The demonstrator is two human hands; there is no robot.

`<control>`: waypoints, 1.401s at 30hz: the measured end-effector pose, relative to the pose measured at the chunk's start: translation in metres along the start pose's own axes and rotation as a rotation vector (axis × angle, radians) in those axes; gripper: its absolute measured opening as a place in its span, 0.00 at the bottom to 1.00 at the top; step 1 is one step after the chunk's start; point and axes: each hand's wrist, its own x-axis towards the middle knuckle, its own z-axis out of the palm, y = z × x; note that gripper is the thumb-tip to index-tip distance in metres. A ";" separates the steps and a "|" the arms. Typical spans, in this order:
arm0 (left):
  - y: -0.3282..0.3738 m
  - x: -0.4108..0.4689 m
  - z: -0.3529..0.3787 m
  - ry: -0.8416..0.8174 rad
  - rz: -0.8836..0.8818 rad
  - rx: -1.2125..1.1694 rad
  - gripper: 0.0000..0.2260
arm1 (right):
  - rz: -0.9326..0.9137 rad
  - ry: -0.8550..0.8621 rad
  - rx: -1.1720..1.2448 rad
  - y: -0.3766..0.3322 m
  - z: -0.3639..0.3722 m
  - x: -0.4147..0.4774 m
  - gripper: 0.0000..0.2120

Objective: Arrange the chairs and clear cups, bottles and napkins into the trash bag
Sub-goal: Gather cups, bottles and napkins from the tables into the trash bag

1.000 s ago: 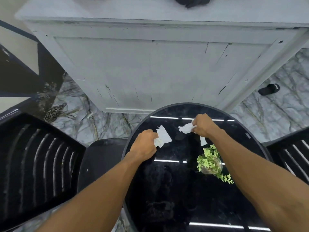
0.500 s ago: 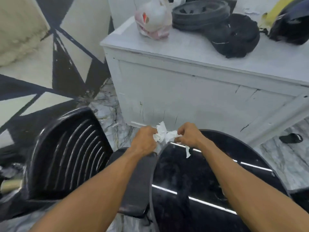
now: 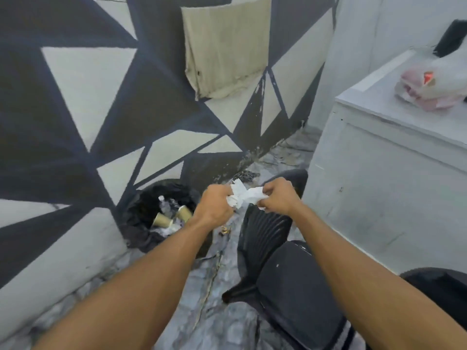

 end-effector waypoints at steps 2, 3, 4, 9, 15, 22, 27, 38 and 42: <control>-0.044 -0.009 -0.033 0.029 -0.088 0.006 0.08 | -0.071 -0.062 -0.007 -0.040 0.034 0.021 0.20; -0.064 -0.013 -0.047 0.042 -0.122 0.015 0.07 | -0.107 -0.083 -0.006 -0.056 0.052 0.033 0.23; -0.082 -0.016 -0.059 0.056 -0.158 0.019 0.06 | -0.129 -0.103 -0.005 -0.074 0.067 0.042 0.24; -0.163 -0.021 -0.095 0.122 -0.325 -0.001 0.03 | -0.133 -0.230 0.010 -0.136 0.138 0.090 0.20; -0.247 0.013 -0.097 0.109 -0.495 -0.022 0.10 | -0.099 -0.365 0.042 -0.151 0.223 0.172 0.27; -0.356 0.083 -0.051 -0.017 -0.617 -0.027 0.15 | 0.087 -0.431 0.059 -0.115 0.331 0.276 0.16; -0.401 0.122 -0.011 -0.080 -0.704 -0.029 0.08 | 0.263 -0.431 0.010 -0.093 0.386 0.314 0.14; -0.457 0.160 0.033 -0.327 -0.806 -0.028 0.21 | 0.387 -0.611 0.034 -0.078 0.433 0.370 0.33; -0.463 0.159 0.041 -0.365 -0.807 -0.080 0.22 | 0.383 -0.666 -0.064 -0.070 0.436 0.373 0.30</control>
